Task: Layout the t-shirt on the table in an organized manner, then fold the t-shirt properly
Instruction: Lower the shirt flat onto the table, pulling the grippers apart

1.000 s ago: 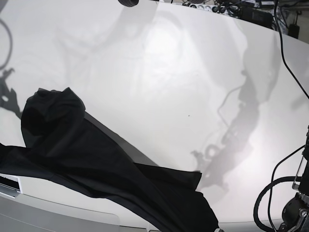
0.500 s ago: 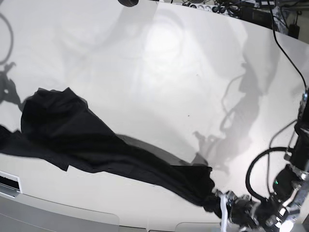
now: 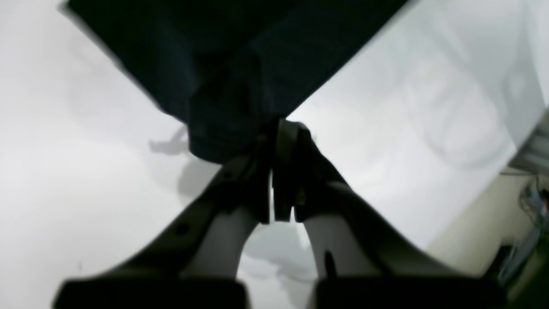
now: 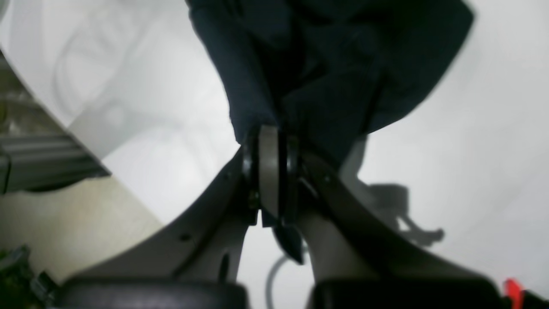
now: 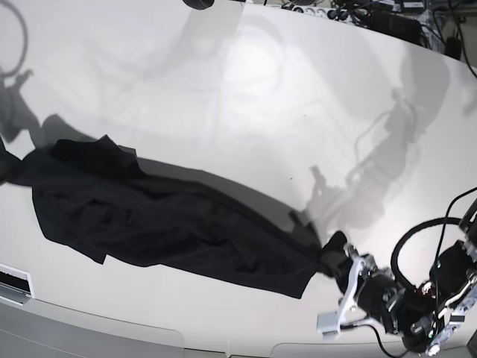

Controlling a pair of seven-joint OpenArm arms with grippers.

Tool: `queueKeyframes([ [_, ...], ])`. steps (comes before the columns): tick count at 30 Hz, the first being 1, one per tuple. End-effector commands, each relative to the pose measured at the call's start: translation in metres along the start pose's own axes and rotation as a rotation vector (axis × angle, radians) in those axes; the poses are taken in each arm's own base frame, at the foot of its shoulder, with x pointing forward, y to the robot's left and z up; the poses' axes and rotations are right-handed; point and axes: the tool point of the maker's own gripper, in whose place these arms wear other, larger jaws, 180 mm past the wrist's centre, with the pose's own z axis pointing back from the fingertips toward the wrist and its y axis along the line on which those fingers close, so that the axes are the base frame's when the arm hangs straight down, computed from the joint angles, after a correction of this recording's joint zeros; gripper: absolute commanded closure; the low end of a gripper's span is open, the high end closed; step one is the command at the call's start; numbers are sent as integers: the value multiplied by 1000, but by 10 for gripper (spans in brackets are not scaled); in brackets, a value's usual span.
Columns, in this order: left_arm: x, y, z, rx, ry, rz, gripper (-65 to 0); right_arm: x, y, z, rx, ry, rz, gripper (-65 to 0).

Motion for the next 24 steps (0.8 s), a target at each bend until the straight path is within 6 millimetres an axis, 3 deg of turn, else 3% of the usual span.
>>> queueKeyframes([
  [1,7,0,16,10,-17,-28,0,4,0,8,-16,6,32,0],
  [5,-11,-27,18,-56,42,-78,0,-17,17,-1,27,70,36,0],
  [10,-28,-59,36,-138,47,-111,0,-30,44,-8,78,125,86,0],
  [13,-52,-72,40,-148,78,-116,0,-38,65,-11,118,159,131,0],
  [18,-100,-103,24,-228,137,-69,0,-58,91,-15,179,218,149,0],
  [21,-128,-107,8,-215,200,-58,0,-70,98,-17,203,246,129,0],
  [24,-143,-106,-5,-179,223,-71,0,-83,106,-19,233,270,100,0],
])
